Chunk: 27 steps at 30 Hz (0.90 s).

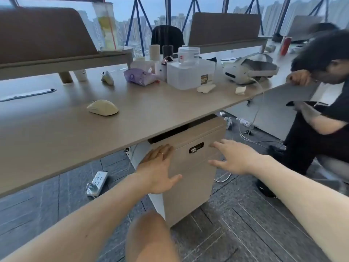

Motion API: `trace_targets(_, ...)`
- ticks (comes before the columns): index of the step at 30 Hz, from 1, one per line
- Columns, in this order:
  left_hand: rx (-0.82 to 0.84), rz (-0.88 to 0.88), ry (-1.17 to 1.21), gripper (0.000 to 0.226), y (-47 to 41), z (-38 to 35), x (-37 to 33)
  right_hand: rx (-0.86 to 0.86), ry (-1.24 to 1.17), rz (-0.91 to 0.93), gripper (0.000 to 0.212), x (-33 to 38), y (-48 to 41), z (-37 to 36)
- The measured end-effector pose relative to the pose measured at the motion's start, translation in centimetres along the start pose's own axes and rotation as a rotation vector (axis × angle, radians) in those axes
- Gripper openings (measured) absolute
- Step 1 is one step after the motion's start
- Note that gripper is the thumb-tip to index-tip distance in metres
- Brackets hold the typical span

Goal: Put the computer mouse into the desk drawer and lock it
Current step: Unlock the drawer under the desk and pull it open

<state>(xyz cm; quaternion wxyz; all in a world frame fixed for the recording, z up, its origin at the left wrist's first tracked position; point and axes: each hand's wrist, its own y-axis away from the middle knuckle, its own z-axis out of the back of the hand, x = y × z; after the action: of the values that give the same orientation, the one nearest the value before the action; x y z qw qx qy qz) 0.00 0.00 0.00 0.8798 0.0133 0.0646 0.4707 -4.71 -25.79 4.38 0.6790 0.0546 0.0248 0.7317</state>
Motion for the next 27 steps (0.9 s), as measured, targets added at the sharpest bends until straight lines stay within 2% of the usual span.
trace_targets(2, -0.083, -0.025, 0.01, 0.096, -0.7, -0.5, 0.7, -0.035, -0.029, -0.017, 0.067, 0.2, -1.5, -0.8)
trace_targets(5, -0.322, -0.067, 0.015, 0.084, -0.9, -2.1, 1.8, -0.053, -0.138, -0.064, 0.059, 0.6, -3.8, -2.9)
trace_targets(8, -0.47, -0.095, 0.063, 0.076, -1.3, -4.1, 2.4, -0.036, -0.325, -0.165, 0.054, 0.4, -6.3, -4.9)
trace_targets(11, -0.609, -0.089, 0.16, 0.063, -2.2, -5.5, 2.3, -0.053, -0.516, -0.218, 0.036, 0.5, -8.6, -7.1)
trace_targets(14, -0.716, -0.093, 0.19, 0.046, -3.1, -5.8, 2.5, -0.1, -0.801, -0.287, 0.027, 1.1, -10.0, -8.9)
trace_targets(16, -0.753, -0.102, 0.203, 0.041, -3.5, -6.0, 2.9, -0.107, -1.01, -0.357, 0.027, 1.7, -10.5, -9.8)
trace_targets(20, -0.744, -0.102, 0.212, 0.051, -3.9, -6.3, 3.2, -0.06, -1.406, -0.52, 0.018, 3.1, -11.3, -9.7)
trace_targets(22, -0.746, -0.1, 0.224, 0.052, -3.9, -6.3, 3.1, -0.019, -1.549, -0.584, 0.021, 3.5, -11.6, -9.4)
trace_targets(24, -0.742, -0.106, 0.237, 0.053, -3.8, -6.3, 3.3, -0.01, -1.611, -0.619, 0.028, 3.6, -11.8, -9.4)
trace_targets(27, -0.728, -0.11, 0.246, 0.056, -3.7, -6.1, 3.4, -0.088, -1.624, -0.607, 0.027, 3.7, -11.9, -9.9)
